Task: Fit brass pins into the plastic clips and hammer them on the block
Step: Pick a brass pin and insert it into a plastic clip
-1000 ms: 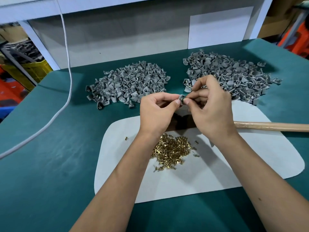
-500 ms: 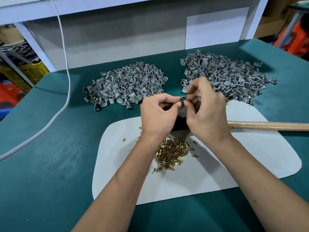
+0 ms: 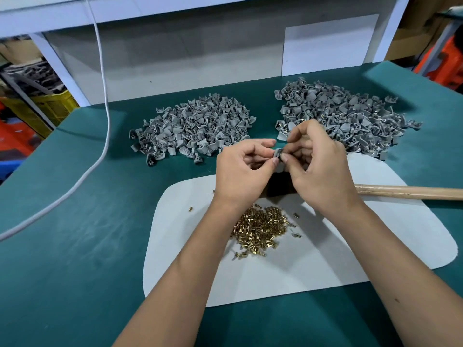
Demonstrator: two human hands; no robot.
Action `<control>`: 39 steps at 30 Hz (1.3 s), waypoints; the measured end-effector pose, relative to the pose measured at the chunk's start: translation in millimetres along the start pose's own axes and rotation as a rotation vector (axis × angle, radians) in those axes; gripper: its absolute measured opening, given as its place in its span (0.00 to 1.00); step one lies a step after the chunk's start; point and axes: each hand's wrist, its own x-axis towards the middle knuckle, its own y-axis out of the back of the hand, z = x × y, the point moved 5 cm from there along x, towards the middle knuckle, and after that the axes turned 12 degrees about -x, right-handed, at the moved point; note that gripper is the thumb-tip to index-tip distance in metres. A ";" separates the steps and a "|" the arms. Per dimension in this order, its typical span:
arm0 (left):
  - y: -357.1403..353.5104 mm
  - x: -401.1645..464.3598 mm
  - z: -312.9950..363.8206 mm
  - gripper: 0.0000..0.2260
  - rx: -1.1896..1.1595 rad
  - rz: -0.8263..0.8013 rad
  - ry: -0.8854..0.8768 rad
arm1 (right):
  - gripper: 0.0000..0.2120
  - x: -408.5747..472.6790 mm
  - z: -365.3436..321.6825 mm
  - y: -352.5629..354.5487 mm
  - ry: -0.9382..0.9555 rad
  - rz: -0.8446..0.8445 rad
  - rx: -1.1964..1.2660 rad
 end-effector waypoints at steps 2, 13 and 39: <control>3.1 0.9 -1.2 0.07 -0.038 0.008 0.012 | 0.16 -0.2 -0.6 -0.5 0.007 -0.014 0.013; 9.0 2.4 -5.2 0.05 -0.108 -0.015 0.055 | 0.04 -0.3 -6.5 5.2 0.195 0.080 -0.179; 12.4 5.2 -2.0 0.14 -0.291 -0.206 0.119 | 0.03 -1.5 -9.7 3.8 0.221 0.016 -0.191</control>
